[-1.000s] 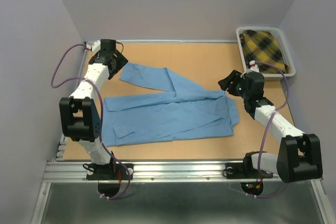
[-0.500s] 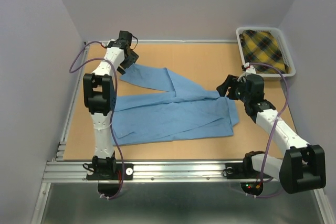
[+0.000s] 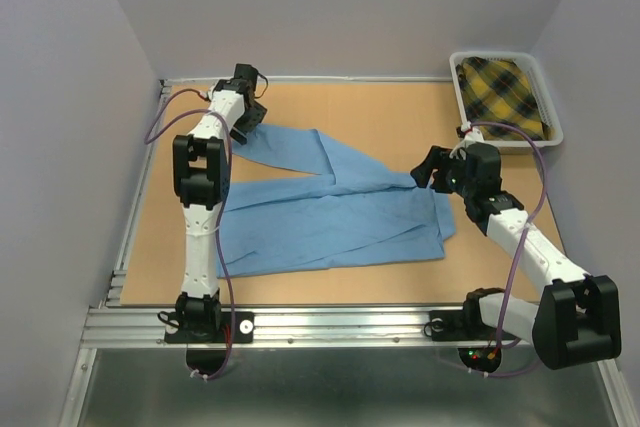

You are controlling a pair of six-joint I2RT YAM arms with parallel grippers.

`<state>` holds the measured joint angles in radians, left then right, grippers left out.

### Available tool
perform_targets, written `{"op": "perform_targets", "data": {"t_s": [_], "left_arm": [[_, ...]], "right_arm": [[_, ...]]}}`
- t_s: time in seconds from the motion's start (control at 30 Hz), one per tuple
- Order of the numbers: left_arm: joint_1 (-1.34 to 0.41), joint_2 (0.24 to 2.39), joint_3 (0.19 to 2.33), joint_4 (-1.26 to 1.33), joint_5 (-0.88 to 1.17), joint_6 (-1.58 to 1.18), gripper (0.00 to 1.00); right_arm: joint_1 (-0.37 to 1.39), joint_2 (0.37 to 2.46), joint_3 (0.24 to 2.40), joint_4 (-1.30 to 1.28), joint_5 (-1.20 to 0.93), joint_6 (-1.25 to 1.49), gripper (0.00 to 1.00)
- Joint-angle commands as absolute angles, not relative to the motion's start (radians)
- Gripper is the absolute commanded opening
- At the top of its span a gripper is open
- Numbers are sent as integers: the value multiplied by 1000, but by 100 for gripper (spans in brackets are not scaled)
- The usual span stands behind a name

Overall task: Fold and stack the long sleeve shirts
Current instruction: Fold the shirt

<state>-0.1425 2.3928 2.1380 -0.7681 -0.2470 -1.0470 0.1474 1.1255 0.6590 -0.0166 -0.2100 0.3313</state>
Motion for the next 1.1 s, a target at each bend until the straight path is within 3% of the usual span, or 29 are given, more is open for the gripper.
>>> {"op": "perform_targets", "data": {"t_s": [0.0,0.13,0.17,0.23,0.27,0.3,0.63,0.8,0.93,1.07], "left_arm": [[-141,2393,2171,-790,-264,-1081,78],[-141,2392,2142,-775,-268,-1083,58],[-141,2382,2122,-764,-268,-1085,41],[-144,2370,2100,-720,-270,-1072,20],[-146,2355,2089,-703,-273,-1059,4],[-153,2347,2086,-674,-284,-1033,0],[-247,2211,2027,-213,-243,-588,0],[-314,2044,1872,95,-118,-309,0],[-371,1873,1622,456,154,-74,0],[-413,1718,1513,520,401,92,0]], "right_arm": [[161,1103,638,3,-222,310,72],[161,1103,637,3,-222,310,72],[163,1104,637,3,-222,310,72],[161,1104,637,2,-222,308,72],[161,1106,637,3,-222,308,72],[161,1103,637,2,-224,308,71],[163,1065,632,3,-236,308,71],[163,1028,634,-32,-224,310,71],[161,979,640,-40,-192,319,71],[163,922,643,-44,-169,318,71]]}}
